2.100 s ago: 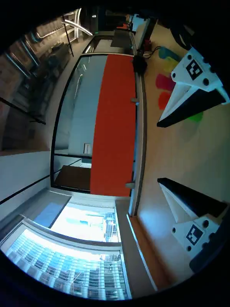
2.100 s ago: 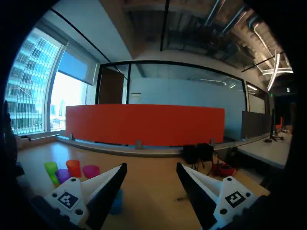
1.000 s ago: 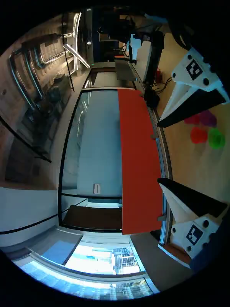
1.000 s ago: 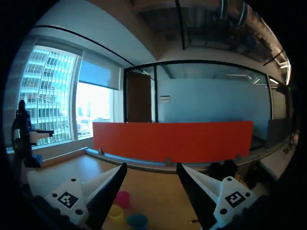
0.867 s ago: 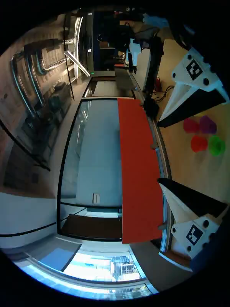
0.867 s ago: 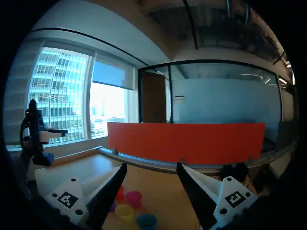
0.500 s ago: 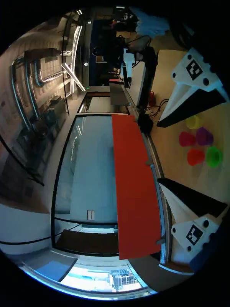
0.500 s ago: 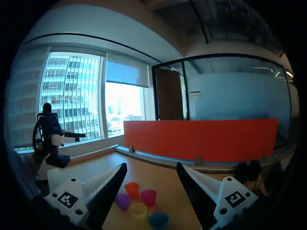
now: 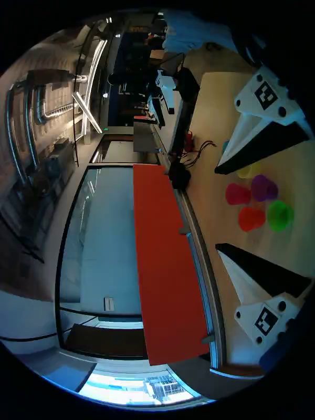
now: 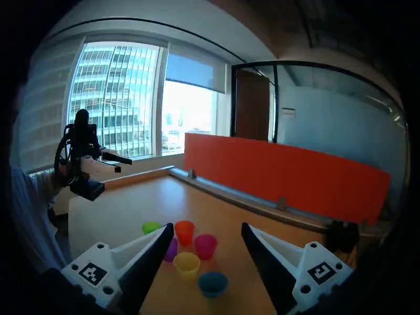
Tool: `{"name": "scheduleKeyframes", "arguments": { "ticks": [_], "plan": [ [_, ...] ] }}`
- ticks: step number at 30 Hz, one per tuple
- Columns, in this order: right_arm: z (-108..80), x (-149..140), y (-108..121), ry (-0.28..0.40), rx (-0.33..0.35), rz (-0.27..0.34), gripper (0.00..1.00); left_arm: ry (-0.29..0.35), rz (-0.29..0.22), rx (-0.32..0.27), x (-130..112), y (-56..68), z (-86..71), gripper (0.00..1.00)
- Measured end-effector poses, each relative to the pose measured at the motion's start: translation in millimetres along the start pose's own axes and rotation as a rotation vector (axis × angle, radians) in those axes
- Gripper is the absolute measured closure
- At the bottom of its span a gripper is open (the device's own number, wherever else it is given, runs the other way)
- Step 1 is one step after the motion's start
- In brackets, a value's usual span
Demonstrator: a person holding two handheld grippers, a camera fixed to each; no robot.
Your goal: Pour water
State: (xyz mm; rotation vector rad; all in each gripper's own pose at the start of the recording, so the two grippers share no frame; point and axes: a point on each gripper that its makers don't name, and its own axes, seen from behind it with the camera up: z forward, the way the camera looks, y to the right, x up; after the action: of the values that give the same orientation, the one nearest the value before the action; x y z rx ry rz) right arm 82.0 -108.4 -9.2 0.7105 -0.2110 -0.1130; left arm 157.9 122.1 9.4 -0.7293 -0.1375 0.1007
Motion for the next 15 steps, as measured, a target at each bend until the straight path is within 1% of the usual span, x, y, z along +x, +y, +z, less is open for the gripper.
{"name": "scheduleKeyframes", "arguments": {
  "ticks": [5, 8, 15],
  "plan": [
    [5.1, -18.1, -0.4, -0.034, 0.017, 0.001, 0.0, -0.026, 0.021, -0.015, -18.6, -1.2, 4.8, 0.02],
    [8.6, -30.9, 1.1, -0.054, 0.024, 0.012, 0.0, -0.047, 0.028, -0.02, -34.2, -2.0, 8.5, 0.02],
    [16.9, -70.2, 11.2, -0.119, 0.014, 0.023, 0.0, -0.106, 0.033, -0.03, -70.9, -3.8, 18.5, 0.02]
  ]
}}
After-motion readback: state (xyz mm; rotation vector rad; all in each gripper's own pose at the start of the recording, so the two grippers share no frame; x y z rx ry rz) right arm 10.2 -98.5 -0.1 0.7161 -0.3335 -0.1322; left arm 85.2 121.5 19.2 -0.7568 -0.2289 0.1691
